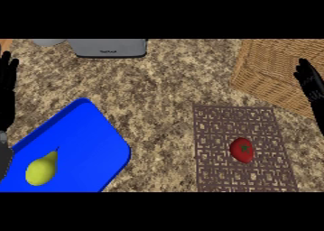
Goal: Pick the tomato from the placemat and place it in the basket
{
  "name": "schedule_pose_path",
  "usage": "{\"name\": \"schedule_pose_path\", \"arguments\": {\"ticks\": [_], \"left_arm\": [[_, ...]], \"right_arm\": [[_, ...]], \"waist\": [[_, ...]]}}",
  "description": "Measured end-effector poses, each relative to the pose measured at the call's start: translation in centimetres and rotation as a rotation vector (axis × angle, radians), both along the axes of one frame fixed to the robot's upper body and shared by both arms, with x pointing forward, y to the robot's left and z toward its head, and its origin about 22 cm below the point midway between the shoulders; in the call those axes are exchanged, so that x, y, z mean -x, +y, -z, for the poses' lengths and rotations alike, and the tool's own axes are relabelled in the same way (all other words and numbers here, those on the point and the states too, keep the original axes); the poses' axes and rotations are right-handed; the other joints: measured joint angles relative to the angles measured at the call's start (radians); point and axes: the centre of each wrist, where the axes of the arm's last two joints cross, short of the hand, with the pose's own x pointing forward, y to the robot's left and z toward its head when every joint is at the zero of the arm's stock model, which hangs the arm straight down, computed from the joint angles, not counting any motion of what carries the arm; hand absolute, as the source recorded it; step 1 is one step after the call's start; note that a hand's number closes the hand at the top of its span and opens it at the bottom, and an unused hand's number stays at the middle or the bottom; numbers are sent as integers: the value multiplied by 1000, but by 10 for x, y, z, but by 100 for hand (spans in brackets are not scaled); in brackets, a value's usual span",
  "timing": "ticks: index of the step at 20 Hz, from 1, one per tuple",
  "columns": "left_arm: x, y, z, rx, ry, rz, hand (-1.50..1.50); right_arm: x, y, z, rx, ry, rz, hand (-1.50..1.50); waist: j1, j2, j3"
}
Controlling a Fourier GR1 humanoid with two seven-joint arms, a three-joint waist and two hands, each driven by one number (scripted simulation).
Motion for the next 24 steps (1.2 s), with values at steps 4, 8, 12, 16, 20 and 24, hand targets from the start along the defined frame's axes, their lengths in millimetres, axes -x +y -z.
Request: {"name": "schedule_pose_path", "arguments": {"ticks": [4,8,12,16,20,24], "left_arm": [[2,3,21,-23,104,44,0],[8,3,47,-54,262,130,0],[11,1,62,-61,343,196,0],[7,4,67,-62,385,222,0],[10,6,73,-66,406,231,0],[11,10,74,-60,411,226,0]], "right_arm": [[1,-17,-6,-116,-109,35,150],[1,-22,-9,-84,-226,-45,-150],[6,24,20,92,-291,-120,-150],[7,89,37,122,-346,-63,-150],[4,132,7,147,-282,0,-150],[7,131,-22,268,-122,50,-150]], "waist": [[4,-7,15],[7,-4,20],[21,-6,21],[22,-10,21],[21,-16,20],[10,-22,17]]}}
